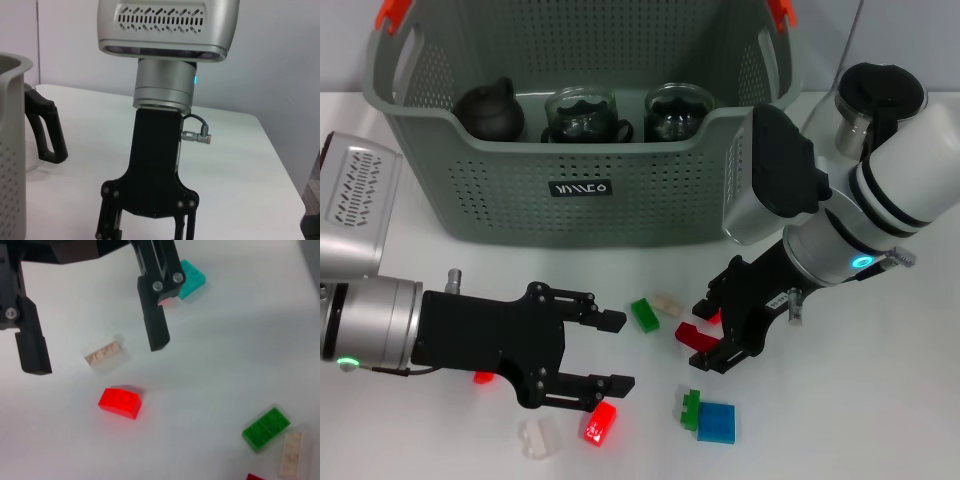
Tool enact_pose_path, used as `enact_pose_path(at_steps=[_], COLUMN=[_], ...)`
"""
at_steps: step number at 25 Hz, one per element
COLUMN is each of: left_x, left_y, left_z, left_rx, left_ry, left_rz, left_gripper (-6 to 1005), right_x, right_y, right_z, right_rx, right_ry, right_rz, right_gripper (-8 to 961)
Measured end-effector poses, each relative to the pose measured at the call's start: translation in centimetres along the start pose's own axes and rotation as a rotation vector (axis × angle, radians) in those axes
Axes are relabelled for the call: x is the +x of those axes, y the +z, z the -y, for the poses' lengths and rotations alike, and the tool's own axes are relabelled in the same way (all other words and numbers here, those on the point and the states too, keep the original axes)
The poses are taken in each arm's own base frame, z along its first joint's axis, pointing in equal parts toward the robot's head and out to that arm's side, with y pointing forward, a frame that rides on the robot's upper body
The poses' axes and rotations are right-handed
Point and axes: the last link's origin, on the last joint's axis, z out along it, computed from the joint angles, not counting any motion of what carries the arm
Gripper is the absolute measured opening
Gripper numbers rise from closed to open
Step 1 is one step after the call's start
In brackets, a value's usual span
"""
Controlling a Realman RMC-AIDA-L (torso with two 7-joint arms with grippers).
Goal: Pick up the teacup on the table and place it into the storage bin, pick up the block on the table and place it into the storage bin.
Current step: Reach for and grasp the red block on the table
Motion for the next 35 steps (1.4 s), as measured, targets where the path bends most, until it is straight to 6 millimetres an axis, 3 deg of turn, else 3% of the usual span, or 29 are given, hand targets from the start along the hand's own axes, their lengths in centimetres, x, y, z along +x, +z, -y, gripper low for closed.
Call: enact_pose_path(at_steps=[10,24,29,35], left_x=[0.0,-0.1,-0.2,-0.3], left_y=[-0.3,-0.3,-0.3,-0.4], left_z=[0.2,0.3,0.3,0.3], left_rx=[0.021,0.023,0.033,0.04], left_ry=[0.007,0.018,0.019,0.01], left_rz=[-0.014,-0.019,-0.018,-0.024], left_gripper=[678,678,677,676], right_x=[-0.4,-0.5,-0.4,-0.3], right_y=[1.3,2.4,2.6,2.8], right_z=[0.0,0.1,0.1,0.2], right_rx=[0.037,0.062,0.063,0.075], right_ry=[-0.014,-0.01,-0.007,0.014], right_rz=[-0.015,-0.008,-0.009,-0.018], right_gripper=[553,545,476,302])
